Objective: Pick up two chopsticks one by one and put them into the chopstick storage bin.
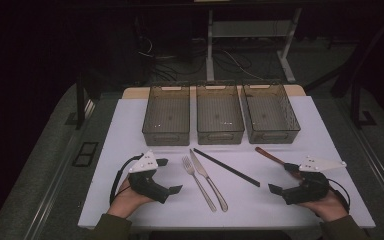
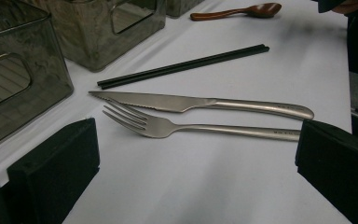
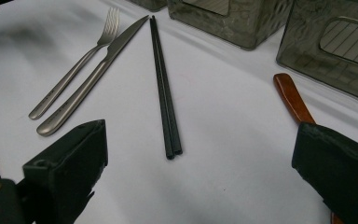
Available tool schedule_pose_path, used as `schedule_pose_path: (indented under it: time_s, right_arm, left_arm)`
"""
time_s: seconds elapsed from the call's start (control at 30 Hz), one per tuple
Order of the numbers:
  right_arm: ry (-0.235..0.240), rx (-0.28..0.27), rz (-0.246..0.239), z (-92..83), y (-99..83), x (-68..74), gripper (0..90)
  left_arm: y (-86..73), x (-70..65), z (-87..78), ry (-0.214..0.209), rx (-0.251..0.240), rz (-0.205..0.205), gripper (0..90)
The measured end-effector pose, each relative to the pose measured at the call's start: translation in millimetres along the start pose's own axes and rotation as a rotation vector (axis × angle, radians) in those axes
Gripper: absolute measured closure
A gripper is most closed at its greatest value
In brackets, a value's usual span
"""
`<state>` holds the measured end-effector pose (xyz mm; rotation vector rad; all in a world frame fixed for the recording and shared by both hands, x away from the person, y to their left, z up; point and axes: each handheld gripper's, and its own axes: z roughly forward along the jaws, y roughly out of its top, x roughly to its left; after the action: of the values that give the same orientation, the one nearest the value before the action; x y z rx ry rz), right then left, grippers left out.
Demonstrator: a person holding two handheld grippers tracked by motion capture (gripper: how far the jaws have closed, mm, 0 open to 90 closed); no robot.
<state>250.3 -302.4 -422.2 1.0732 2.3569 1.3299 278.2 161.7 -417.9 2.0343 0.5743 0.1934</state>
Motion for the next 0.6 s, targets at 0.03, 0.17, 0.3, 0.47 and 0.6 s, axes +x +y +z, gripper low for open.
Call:
schedule_pose_path:
  time_s: [0.03,0.17,0.3,0.47,0.6]
  right_arm:
    - [-0.002,0.002,0.0,-0.7,0.5,-0.4,3.7]
    - [0.003,0.006,0.013,-4.1,2.2,-2.5,3.7]
    - [0.012,0.009,0.023,-5.2,3.2,-4.1,3.7]
    - [0.017,0.013,0.016,-5.7,6.1,-3.7,3.7]
    - [0.021,0.027,0.019,-4.9,9.4,-4.4,3.7]
  left_arm:
    - [-0.2,-0.3,0.3,0.002,0.001,-0.002,0.0]
    - [-0.7,-1.1,0.7,0.003,0.002,-0.005,0.0]
    - [-1.5,-2.4,1.9,0.002,0.005,-0.003,0.0]
    - [-2.2,-3.2,2.3,-0.006,0.0,-0.014,0.0]
    - [-2.5,-1.9,1.9,-0.005,-0.004,-0.018,0.0]
